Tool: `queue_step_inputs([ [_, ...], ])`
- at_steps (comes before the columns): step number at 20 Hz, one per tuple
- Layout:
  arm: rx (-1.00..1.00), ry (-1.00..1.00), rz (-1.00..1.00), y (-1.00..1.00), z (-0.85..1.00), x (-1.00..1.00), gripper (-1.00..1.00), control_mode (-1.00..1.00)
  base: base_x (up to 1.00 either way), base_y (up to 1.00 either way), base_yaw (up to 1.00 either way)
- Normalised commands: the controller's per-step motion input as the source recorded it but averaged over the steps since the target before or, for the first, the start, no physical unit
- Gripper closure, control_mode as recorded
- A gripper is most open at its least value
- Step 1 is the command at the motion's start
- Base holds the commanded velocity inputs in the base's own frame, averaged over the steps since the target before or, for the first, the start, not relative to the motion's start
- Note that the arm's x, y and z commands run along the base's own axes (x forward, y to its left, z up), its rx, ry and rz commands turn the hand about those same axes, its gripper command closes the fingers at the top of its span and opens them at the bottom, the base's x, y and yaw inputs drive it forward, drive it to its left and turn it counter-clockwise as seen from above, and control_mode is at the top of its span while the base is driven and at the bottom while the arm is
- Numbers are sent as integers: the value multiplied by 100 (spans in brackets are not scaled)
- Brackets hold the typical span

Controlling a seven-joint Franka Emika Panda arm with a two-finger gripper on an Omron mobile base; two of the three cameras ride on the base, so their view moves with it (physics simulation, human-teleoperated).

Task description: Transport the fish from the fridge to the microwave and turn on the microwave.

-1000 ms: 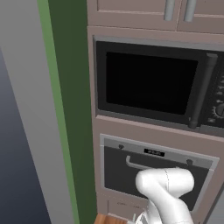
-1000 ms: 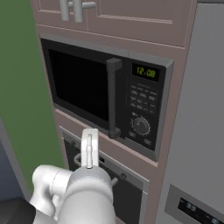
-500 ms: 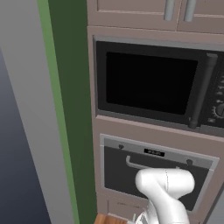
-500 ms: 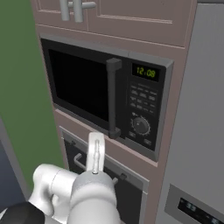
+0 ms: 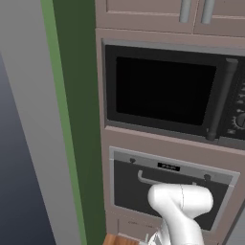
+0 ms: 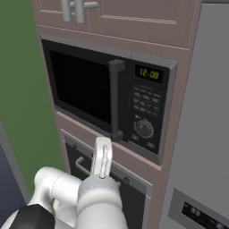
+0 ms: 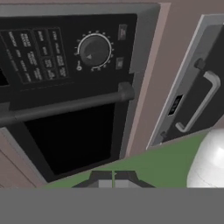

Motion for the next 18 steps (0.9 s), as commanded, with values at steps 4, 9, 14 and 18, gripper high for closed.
queue_step_inputs([
  [4, 4, 0, 0, 0, -1, 9, 100, -100, 0, 0, 0],
  [9, 0, 0, 0, 12, 0, 39, 100, -100, 0, 0, 0],
  [14, 2, 0, 0, 1, -1, 10, 100, -100, 0, 0, 0],
  [18, 1, 0, 0, 0, -1, 9, 100, -100, 0, 0, 0],
])
